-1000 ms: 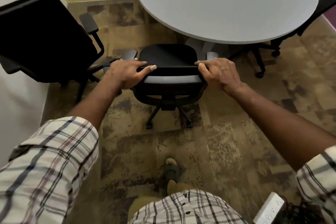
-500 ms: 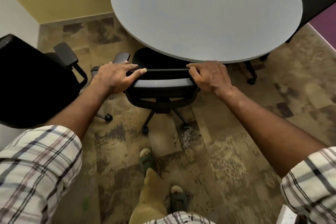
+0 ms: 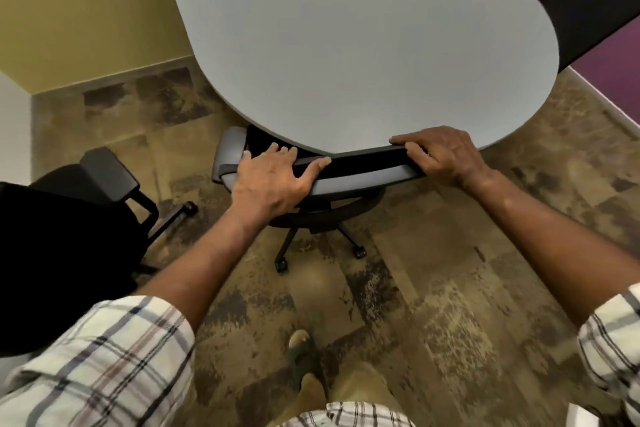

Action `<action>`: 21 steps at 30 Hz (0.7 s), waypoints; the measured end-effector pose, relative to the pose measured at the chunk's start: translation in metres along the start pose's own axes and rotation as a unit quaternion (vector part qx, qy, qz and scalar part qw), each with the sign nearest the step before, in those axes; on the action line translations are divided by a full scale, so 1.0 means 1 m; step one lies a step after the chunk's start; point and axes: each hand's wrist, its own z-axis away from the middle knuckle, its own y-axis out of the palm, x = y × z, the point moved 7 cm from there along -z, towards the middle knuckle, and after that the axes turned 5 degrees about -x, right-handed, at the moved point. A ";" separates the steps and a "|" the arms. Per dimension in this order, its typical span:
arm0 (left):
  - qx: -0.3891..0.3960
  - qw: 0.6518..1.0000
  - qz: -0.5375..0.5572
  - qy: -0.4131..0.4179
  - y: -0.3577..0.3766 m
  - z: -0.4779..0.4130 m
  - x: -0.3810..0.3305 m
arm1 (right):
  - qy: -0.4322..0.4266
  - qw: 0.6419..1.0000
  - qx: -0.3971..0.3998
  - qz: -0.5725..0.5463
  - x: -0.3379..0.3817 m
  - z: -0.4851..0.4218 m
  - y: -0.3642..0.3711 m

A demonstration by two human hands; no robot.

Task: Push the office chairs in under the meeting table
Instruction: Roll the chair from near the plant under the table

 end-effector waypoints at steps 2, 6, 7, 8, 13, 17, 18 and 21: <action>-0.002 1.000 0.005 0.005 -0.001 -0.010 0.016 | 0.005 1.000 -0.014 -0.013 0.009 -0.007 0.004; -0.015 0.999 0.012 0.028 -0.007 -0.024 0.043 | 0.028 0.997 -0.056 -0.033 0.023 -0.016 0.012; -0.015 0.999 0.013 0.030 -0.010 -0.030 0.052 | 0.033 0.996 -0.070 -0.039 0.028 -0.020 0.014; -0.014 0.999 0.013 0.034 -0.013 -0.038 0.064 | 0.042 0.995 -0.081 -0.043 0.036 -0.025 0.016; -0.028 0.993 0.016 0.117 -0.028 -0.084 0.126 | 0.114 0.989 -0.096 -0.023 0.078 -0.056 0.042; 0.008 0.987 -0.007 0.159 -0.034 -0.136 0.184 | 0.175 0.976 -0.120 -0.043 0.124 -0.092 0.053; 0.005 0.986 -0.012 0.165 -0.037 -0.148 0.196 | 0.187 0.974 -0.124 -0.041 0.135 -0.100 0.054; -0.015 0.983 -0.007 0.180 -0.045 -0.182 0.231 | 0.205 0.969 -0.132 -0.033 0.161 -0.127 0.059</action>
